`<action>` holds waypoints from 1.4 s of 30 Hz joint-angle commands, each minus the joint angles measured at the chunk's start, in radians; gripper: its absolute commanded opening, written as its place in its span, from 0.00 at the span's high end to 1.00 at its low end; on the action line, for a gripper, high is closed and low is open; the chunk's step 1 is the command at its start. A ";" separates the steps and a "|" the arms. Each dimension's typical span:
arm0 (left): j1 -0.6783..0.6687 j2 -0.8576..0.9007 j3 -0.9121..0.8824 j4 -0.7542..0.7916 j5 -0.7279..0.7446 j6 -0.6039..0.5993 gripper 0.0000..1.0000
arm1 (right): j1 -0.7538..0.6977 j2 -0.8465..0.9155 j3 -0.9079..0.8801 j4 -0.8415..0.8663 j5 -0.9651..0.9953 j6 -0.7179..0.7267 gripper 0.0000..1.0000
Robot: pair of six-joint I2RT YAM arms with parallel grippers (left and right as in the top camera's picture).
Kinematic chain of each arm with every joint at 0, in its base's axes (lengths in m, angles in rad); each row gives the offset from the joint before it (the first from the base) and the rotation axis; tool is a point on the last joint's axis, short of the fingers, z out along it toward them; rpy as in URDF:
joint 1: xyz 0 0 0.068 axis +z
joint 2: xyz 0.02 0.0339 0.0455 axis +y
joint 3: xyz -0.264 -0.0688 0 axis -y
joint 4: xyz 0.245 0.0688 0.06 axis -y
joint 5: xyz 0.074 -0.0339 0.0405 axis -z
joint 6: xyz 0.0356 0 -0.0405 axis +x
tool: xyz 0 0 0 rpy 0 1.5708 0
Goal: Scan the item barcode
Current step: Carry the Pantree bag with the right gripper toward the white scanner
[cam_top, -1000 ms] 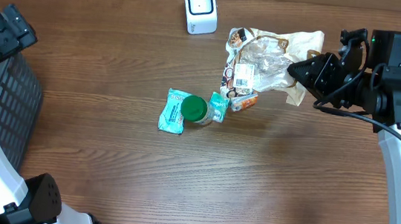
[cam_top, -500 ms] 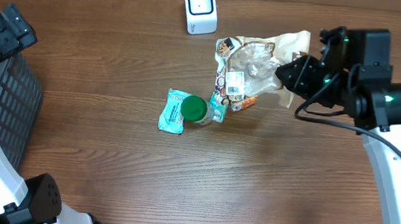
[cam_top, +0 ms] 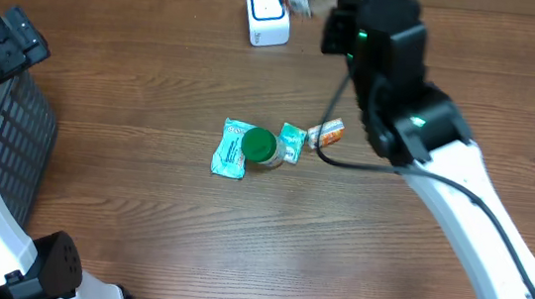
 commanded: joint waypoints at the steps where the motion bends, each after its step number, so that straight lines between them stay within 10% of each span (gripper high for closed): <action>1: 0.000 -0.017 0.013 0.000 -0.006 0.019 0.00 | 0.005 0.141 0.013 0.175 0.144 -0.212 0.83; 8: 0.000 -0.017 0.013 0.000 -0.006 0.019 0.00 | 0.005 0.460 0.013 0.810 0.126 -0.691 0.83; 16: 0.000 -0.017 0.013 0.000 -0.006 0.018 0.00 | 0.004 0.678 0.013 1.095 -0.050 -1.035 0.85; 42: 0.000 -0.017 0.013 0.000 -0.006 0.019 0.00 | -0.008 0.688 0.013 1.261 -0.090 -0.846 0.79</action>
